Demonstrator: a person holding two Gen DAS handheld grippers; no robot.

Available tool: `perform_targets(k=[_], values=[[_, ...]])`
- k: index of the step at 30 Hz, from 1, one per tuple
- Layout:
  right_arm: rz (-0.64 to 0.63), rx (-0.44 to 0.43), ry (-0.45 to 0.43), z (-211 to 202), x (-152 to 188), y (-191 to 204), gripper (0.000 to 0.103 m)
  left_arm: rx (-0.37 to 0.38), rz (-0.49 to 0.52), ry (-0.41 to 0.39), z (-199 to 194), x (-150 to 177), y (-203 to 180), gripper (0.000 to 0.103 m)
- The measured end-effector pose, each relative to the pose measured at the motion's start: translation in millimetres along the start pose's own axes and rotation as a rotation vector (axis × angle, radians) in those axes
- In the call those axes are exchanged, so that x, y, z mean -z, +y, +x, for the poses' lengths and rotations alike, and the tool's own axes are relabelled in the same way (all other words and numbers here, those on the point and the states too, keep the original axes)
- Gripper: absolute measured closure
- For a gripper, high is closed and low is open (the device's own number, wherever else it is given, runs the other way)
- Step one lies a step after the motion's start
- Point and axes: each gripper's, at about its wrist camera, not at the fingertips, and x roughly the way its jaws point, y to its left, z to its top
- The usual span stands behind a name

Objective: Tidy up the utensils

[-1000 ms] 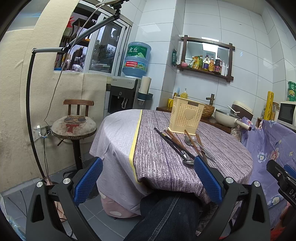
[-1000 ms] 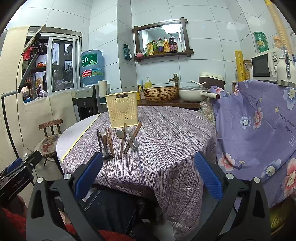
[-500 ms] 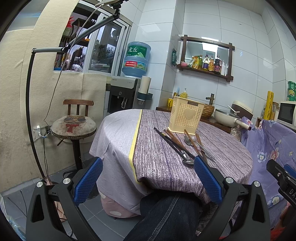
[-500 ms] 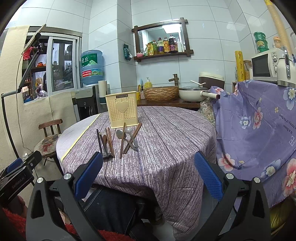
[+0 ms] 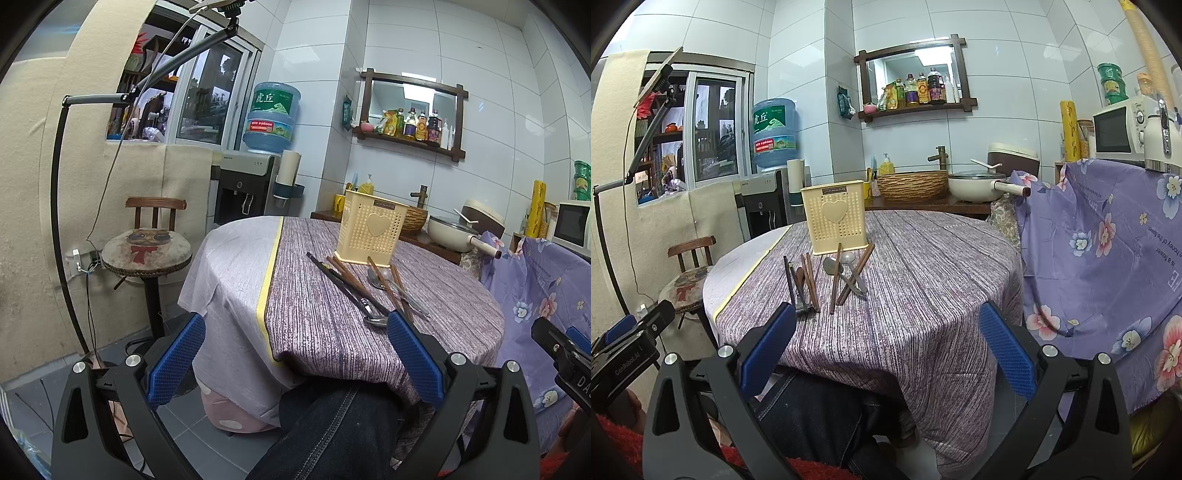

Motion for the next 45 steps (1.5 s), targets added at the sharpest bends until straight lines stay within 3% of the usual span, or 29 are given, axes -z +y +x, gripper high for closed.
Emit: perform_targets(k=[18,22,29,37,41,45], values=[[-0.004,0.013,0.016,6,5,-3,0.005,-0.002,0.019,0.020,12,9,-7,0.005],[-0.013,0.018,0.056,20,2,-4,0.005,0.016,0.008,0.072,26,3,-6,0.005],[-0.030,-0.011,0.143,58,-12,-10,0.005,0.003,0.009,0.069,57,-21,-3,0.005],[-0.066,-0.021,0.286,123,-29,-12,0.005,-0.021,0.072,0.246,120,-41,-7,0.005],[-0.052,-0.043,0.350,159,-37,-14,0.005,-0.017,0.111,0.274,138,-50,-10,0.005],[-0.049,-0.063,0.386,193,-51,-9,0.008,0.030,0.121,0.360,168,-60,-13,0.010]])
